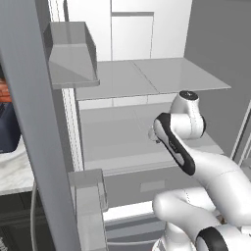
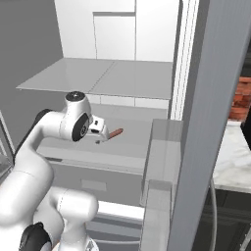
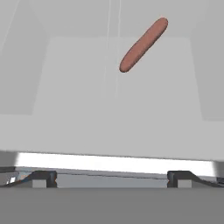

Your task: Move the hot dog bun to the plate on the dining table and place the condiment next to that plate. Then navigate to the fridge and take the sausage and place it on the plate as well.

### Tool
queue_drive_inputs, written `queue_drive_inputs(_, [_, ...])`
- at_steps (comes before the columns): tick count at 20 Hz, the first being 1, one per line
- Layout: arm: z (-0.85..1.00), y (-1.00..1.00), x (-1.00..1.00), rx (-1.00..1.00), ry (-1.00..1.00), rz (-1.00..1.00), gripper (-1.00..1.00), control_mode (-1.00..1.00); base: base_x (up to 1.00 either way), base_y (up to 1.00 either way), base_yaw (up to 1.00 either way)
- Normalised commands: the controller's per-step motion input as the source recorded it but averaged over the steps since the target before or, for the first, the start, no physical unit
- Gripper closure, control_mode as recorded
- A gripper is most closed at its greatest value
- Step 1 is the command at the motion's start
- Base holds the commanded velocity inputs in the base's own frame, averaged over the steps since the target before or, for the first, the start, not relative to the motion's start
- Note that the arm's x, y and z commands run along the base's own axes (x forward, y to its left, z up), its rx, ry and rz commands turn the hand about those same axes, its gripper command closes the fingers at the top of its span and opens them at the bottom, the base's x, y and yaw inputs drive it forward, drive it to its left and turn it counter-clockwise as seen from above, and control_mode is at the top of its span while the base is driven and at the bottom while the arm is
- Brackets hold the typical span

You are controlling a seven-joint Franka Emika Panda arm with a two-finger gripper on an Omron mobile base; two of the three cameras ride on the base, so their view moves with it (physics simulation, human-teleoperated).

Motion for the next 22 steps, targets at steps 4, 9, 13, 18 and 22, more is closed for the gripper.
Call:
queue_drive_inputs(4, [-0.07, 0.00, 0.24, 0.00, -0.35, -0.21, -1.00, -1.00, 0.00, 0.00, 0.00])
queue_drive_inputs(9, [-0.37, -0.04, 0.68, 0.00, -0.08, -0.25, -1.00, -1.00, 0.00, 0.00, 0.00])
queue_drive_inputs(13, [-0.24, -0.29, 0.96, 0.00, 0.00, -0.22, -1.00, -1.00, 0.00, 0.00, 0.00])
queue_drive_inputs(18, [-0.03, -0.14, 0.91, 0.00, 0.06, -0.10, -1.00, -1.00, 0.00, 0.00, 0.00])
queue_drive_inputs(22, [0.00, 0.00, 0.66, 0.00, 0.06, -0.03, -1.00, -1.00, 0.00, 0.00, 0.00])
